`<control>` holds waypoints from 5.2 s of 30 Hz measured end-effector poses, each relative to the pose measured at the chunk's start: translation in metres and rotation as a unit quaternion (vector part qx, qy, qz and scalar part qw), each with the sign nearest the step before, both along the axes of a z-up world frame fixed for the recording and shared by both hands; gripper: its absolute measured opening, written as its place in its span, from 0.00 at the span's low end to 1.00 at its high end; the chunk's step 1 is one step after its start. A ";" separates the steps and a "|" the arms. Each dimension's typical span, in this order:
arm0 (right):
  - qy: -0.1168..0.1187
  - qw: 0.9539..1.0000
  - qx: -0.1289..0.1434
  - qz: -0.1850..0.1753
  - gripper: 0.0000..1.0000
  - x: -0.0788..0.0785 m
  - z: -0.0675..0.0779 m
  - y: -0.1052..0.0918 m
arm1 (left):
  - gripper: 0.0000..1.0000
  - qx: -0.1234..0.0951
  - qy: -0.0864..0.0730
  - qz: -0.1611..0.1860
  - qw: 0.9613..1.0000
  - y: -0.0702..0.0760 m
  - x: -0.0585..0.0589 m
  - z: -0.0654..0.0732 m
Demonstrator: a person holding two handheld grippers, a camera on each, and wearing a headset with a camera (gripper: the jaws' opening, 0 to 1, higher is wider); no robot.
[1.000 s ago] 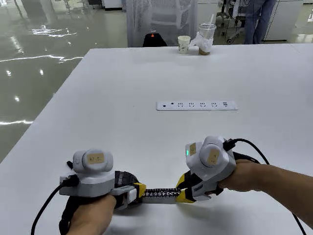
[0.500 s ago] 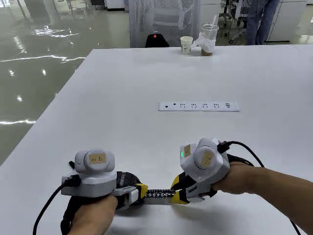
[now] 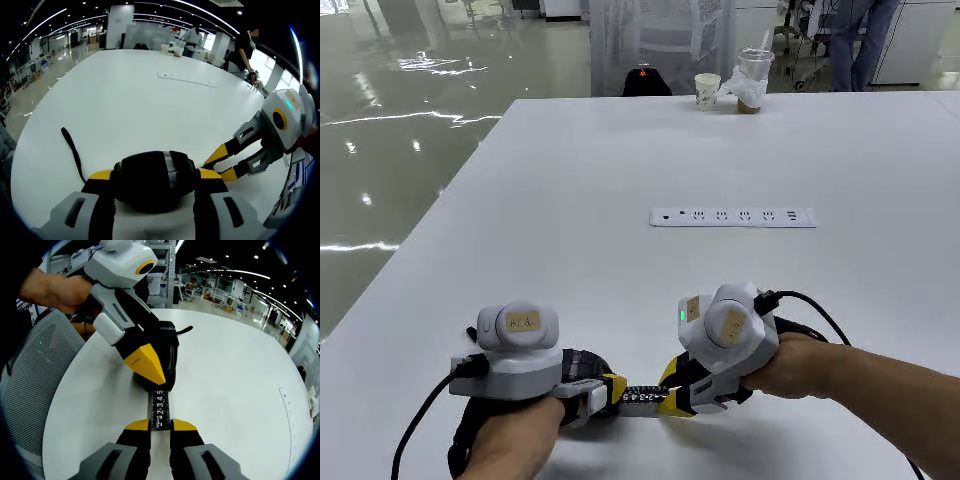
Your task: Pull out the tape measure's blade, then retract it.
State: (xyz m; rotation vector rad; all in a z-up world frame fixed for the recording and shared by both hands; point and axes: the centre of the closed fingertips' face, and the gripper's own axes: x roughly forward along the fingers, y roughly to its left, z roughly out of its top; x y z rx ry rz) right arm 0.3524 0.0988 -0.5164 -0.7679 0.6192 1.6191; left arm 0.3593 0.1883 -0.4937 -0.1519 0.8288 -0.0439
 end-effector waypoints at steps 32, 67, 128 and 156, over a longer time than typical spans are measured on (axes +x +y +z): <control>-0.003 1.000 0.023 0.006 0.11 -0.005 -0.002 0.038 | 0.58 -0.003 0.001 0.002 1.000 0.000 0.001 0.000; -0.014 1.000 0.024 -0.007 0.16 -0.001 -0.005 0.028 | 0.62 -0.005 0.003 0.002 1.000 -0.002 0.001 -0.001; -0.009 0.966 0.083 -0.243 0.49 -0.022 0.048 -0.074 | 0.76 0.012 -0.051 -0.124 0.991 -0.018 -0.059 0.027; -0.009 0.930 0.128 -0.346 0.83 -0.069 0.058 -0.111 | 0.86 0.023 -0.105 -0.179 0.978 -0.026 -0.099 0.044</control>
